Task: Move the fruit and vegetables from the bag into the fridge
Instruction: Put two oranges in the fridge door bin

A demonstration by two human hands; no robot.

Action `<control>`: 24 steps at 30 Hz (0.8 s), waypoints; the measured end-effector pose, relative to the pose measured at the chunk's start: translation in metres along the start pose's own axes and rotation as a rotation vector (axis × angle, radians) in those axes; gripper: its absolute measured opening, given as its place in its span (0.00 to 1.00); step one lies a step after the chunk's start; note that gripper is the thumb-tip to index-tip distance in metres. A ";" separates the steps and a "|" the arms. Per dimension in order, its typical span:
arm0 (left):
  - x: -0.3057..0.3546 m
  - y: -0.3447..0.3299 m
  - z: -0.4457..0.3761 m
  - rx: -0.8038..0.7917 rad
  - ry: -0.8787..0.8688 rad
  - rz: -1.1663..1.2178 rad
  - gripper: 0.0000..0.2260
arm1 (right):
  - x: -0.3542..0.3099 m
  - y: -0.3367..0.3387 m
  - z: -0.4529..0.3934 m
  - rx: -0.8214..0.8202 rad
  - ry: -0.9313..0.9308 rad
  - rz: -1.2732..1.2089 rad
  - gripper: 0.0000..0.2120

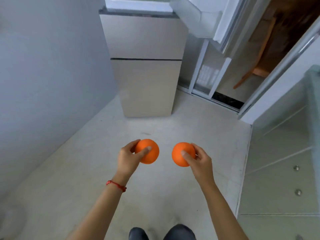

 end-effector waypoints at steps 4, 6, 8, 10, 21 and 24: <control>-0.004 0.017 -0.031 0.087 0.030 0.028 0.24 | -0.015 -0.037 -0.036 -0.093 0.018 0.030 0.22; -0.002 0.021 -0.051 0.125 0.034 0.040 0.23 | -0.023 -0.054 -0.060 -0.131 0.031 0.040 0.22; 0.002 0.024 -0.074 0.165 0.035 0.057 0.25 | -0.034 -0.069 -0.086 -0.159 0.052 0.040 0.22; 0.010 0.024 -0.098 0.204 0.041 0.066 0.25 | -0.045 -0.082 -0.114 -0.186 0.072 0.036 0.22; 0.088 0.038 -0.222 0.329 -0.031 0.092 0.27 | -0.133 -0.139 -0.249 -0.266 0.148 -0.010 0.25; 0.102 0.050 -0.260 0.339 -0.053 0.096 0.28 | -0.154 -0.161 -0.277 -0.261 0.164 -0.028 0.23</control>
Point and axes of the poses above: each hand's wrist, its own z-axis away from the middle knuckle, its own y-axis out of the back of the hand, x = y × z, the point moved 6 cm from there along -z, towards the middle knuckle, and after that the axes turned 2 degrees about x, right-handed, at the moved point
